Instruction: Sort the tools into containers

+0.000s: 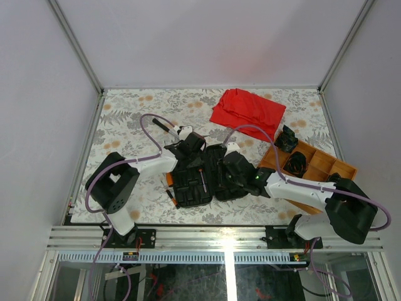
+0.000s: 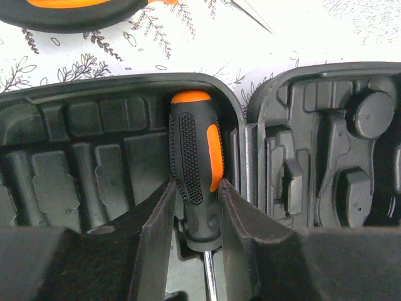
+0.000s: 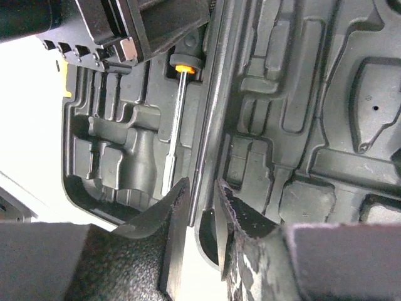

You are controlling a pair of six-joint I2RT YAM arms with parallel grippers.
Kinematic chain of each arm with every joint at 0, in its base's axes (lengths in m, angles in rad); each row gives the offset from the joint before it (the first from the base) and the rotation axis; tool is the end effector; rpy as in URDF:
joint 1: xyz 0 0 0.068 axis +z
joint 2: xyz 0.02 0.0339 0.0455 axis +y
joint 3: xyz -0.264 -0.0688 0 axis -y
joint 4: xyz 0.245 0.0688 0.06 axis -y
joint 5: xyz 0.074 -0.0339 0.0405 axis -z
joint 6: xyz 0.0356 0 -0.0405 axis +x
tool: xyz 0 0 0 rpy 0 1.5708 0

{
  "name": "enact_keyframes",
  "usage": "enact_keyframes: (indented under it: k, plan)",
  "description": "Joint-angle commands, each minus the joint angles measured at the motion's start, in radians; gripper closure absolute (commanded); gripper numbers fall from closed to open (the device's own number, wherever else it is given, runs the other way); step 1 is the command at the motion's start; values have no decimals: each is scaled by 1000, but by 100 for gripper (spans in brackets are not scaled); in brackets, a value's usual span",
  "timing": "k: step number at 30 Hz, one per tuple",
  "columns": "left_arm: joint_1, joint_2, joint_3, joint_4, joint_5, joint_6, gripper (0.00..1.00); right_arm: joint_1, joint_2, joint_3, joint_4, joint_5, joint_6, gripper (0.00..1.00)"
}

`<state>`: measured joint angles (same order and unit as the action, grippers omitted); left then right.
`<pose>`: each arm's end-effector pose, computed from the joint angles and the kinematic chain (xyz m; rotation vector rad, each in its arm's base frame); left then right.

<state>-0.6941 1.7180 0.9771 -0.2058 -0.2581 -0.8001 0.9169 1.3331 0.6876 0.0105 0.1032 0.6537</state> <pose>0.2697 -0.2127 0.1656 -0.2367 2.4880 -0.3096 0.1718 0.2182 0.2057 -0.2431 2.2956 0.7402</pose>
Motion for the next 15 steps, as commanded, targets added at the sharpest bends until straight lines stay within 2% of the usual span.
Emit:
enact_keyframes:
  k: [1,7,15]
  plan:
    - [4,14,-29,-16,-24,1,70,13,30,52,35,4,44,71]
    - [4,35,-25,-24,-23,-12,70,14,86,76,59,-25,39,72]
    - [4,57,-25,-30,-24,-27,71,14,123,51,170,-149,35,73]
